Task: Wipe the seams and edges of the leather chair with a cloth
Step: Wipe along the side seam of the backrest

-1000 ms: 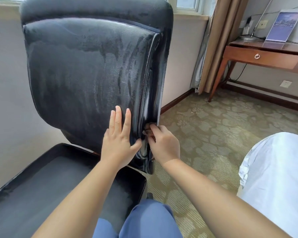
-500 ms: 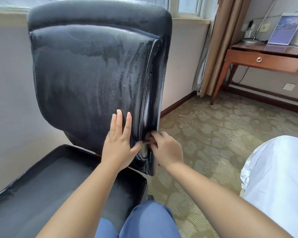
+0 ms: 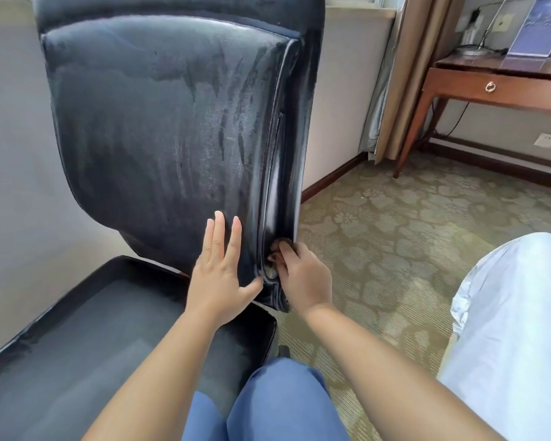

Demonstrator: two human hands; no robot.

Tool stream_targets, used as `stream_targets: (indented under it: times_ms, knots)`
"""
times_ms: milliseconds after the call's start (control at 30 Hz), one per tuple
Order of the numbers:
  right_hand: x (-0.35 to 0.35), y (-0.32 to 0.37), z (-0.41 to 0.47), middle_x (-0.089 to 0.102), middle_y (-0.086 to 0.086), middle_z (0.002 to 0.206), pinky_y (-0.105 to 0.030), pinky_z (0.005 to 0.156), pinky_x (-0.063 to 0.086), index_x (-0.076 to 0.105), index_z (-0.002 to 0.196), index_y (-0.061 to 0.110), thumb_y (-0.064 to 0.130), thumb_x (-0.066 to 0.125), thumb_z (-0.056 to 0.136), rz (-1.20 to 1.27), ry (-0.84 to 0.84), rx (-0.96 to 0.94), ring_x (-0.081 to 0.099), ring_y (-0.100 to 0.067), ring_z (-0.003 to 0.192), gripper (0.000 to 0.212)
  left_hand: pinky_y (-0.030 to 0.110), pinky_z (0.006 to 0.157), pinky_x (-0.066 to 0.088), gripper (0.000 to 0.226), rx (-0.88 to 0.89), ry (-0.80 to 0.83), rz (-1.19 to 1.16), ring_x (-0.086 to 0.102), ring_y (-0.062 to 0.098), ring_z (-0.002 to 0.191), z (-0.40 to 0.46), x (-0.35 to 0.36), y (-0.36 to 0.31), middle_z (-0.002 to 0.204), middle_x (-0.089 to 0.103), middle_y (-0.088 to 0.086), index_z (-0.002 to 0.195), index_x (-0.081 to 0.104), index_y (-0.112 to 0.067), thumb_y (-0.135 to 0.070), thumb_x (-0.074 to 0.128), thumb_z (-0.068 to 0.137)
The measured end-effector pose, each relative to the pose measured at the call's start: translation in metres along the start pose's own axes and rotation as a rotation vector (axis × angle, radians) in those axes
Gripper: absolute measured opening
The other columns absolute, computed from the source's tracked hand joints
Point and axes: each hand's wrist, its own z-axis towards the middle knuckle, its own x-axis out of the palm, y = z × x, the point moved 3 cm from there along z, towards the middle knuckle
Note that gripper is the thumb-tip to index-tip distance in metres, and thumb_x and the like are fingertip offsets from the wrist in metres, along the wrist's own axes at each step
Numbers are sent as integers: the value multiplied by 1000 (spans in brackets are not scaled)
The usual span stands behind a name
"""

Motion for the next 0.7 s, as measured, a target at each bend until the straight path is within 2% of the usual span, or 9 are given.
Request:
stream_targets:
  times_ms: [133,200,367,467,567,700]
  knots:
    - [17,-10,-14,62,-2,75,-23,37,40,69,98,13,15,77,72,-51,34,-6,61,-22,59,27,33,119,9,116,-20,39,-10,-29,12,143,-12,11,6,152,-34,-3,134,-43,-42,-52,58,76]
    - [25,-14,-21,62,-2,75,-25,35,42,69,98,13,15,77,73,-68,69,-15,60,-23,59,27,32,117,5,112,-16,35,-17,-26,13,144,-16,15,9,154,-31,-2,135,-39,-46,-53,53,72]
    - [36,-20,-29,61,-2,75,-26,35,41,68,97,15,19,75,76,-77,116,2,59,-25,58,23,39,117,11,112,0,13,11,-19,17,147,-18,24,16,156,-25,-1,145,-21,-38,-42,65,73]
    - [46,-26,-39,59,-4,69,-25,36,33,68,92,16,20,77,74,-163,236,-37,58,-26,50,20,33,115,9,115,-5,9,26,-17,19,147,-18,27,16,157,-21,3,147,-15,-34,-36,73,73]
    - [52,-31,-46,59,1,65,-23,36,25,69,85,22,22,83,62,-290,322,-82,55,-21,44,27,28,114,8,116,12,14,24,-20,18,147,-18,28,18,157,-24,2,145,-21,-37,-35,72,75]
    - [47,-28,-42,62,0,73,-24,41,26,68,91,21,23,75,74,-202,288,-80,59,-25,54,18,26,112,15,120,35,26,36,-24,15,145,-19,26,21,155,-30,0,141,-32,-40,-34,69,78]
